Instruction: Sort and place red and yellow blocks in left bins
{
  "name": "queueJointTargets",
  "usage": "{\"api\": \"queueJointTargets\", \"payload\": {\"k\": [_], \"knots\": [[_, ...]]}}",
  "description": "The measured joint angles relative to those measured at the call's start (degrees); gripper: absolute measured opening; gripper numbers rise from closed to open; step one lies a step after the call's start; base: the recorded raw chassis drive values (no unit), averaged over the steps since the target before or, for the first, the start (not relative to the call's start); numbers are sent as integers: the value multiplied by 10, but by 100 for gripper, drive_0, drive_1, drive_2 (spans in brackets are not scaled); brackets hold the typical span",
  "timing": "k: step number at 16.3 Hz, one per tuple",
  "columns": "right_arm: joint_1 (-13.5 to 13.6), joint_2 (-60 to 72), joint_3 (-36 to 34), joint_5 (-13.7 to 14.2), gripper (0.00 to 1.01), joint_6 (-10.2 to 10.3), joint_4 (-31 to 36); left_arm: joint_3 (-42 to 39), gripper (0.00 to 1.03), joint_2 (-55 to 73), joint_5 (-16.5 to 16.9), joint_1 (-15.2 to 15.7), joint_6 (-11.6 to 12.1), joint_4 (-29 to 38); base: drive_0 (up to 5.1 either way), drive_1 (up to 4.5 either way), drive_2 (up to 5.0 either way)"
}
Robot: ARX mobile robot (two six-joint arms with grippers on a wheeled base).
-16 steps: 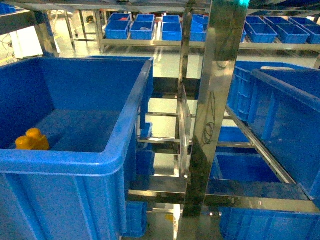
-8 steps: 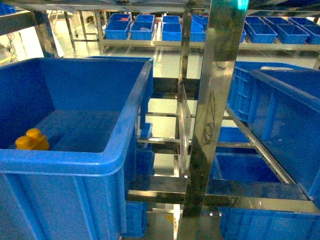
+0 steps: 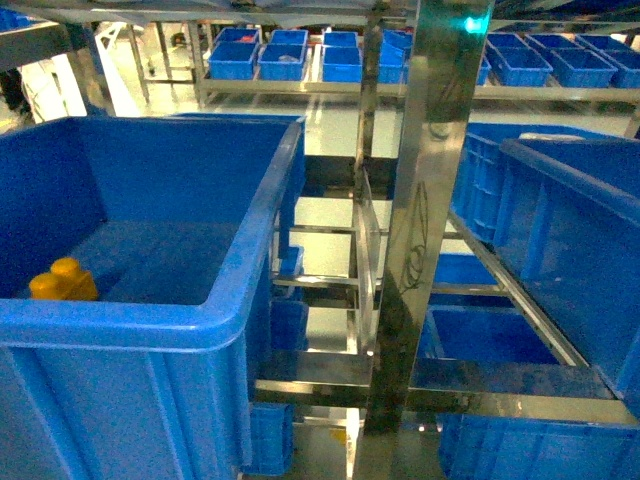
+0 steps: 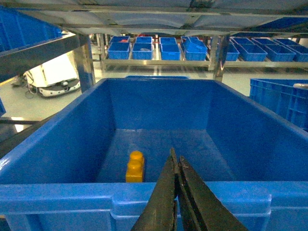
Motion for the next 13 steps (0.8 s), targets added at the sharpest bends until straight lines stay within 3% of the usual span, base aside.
{"api": "queueJointTargets", "payload": {"k": [1, 2, 9, 10, 12, 13], "knots": [[0, 0, -2, 0, 2, 0, -16, 0, 2, -52, 0, 0, 0, -78, 0, 0, 0], [0, 0, -2, 1, 2, 0, -9, 0, 2, -92, 0, 0, 0, -103, 0, 0, 0], [0, 0, -2, 1, 2, 0, -10, 0, 2, -92, 0, 0, -1, -101, 0, 0, 0], [0, 0, -2, 1, 2, 0, -10, 0, 11, -92, 0, 0, -1, -101, 0, 0, 0], [0, 0, -2, 1, 2, 0, -10, 0, 16, -92, 0, 0, -1, -101, 0, 0, 0], [0, 0, -2, 1, 7, 0, -10, 0, 24, -92, 0, 0, -1, -101, 0, 0, 0]]}}
